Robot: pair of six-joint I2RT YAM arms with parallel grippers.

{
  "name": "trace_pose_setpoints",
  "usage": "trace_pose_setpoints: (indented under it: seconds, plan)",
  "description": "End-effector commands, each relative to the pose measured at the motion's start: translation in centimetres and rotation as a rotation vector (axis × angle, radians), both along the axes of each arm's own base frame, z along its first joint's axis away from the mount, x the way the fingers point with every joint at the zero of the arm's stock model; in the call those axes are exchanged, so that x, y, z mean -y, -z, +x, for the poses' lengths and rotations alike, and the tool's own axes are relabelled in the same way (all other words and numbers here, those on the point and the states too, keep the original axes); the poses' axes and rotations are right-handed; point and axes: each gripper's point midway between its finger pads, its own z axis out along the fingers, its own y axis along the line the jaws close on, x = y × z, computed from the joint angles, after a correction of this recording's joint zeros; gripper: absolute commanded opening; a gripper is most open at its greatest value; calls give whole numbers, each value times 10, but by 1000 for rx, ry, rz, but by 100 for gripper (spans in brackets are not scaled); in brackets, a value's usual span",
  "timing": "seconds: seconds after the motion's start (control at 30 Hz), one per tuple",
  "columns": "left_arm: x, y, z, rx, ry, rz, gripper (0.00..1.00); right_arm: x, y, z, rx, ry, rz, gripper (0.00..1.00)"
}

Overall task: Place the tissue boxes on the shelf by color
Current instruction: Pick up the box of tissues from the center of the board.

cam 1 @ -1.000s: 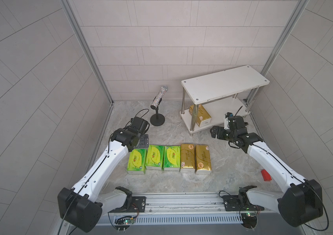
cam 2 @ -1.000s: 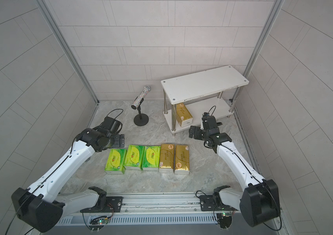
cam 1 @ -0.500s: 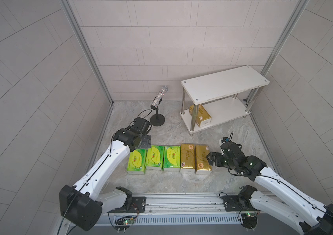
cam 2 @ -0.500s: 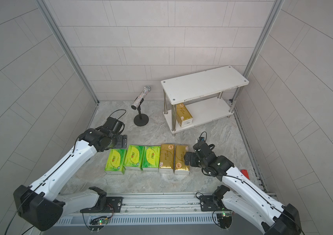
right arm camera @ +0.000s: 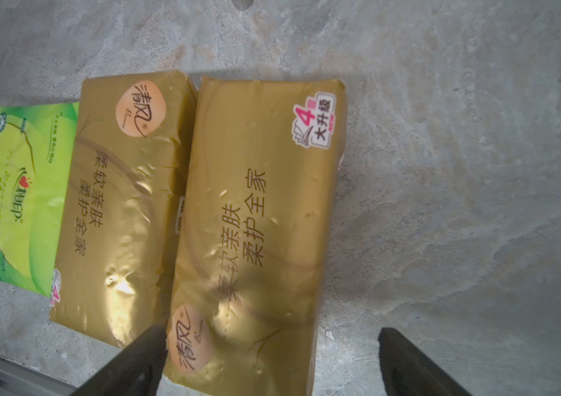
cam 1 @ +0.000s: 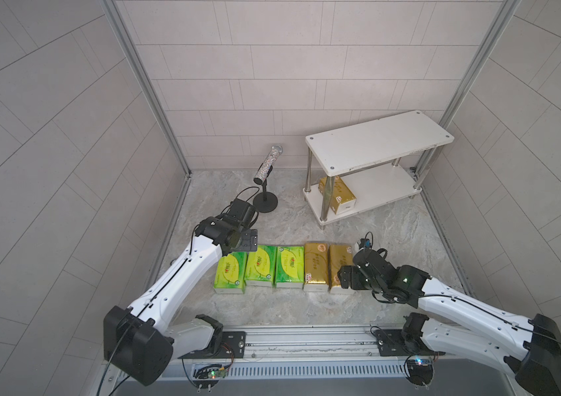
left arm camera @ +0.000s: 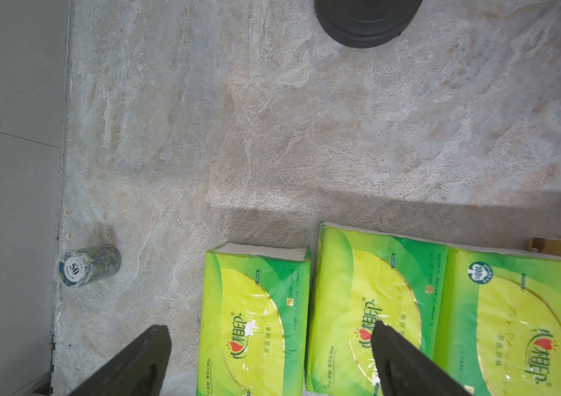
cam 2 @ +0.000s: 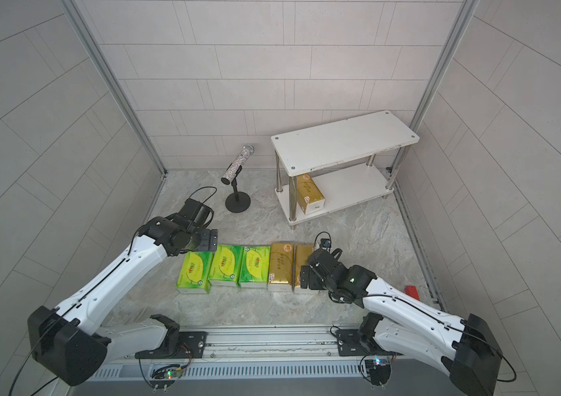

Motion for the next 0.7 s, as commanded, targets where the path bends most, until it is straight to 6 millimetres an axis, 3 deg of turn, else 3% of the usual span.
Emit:
trace_pose_setpoints:
  seconds: [0.0,0.2,0.37,0.5,0.67]
  plan:
    - [0,3,-1,-8,13,19,100,-3,4,7,23,36,8,100]
    - [-1,3,0,-8,17,28,100,-17,14,12,2,10,1,99]
    - [-2,4,0,-10,15,33,100,-14,22,14,-17,23,-43,90]
    - [-3,5,0,-12,17,38,100,-3,24,16,-6,57,-95,85]
    - [-2,5,0,-12,23,39,100,27,22,24,-2,115,-116,82]
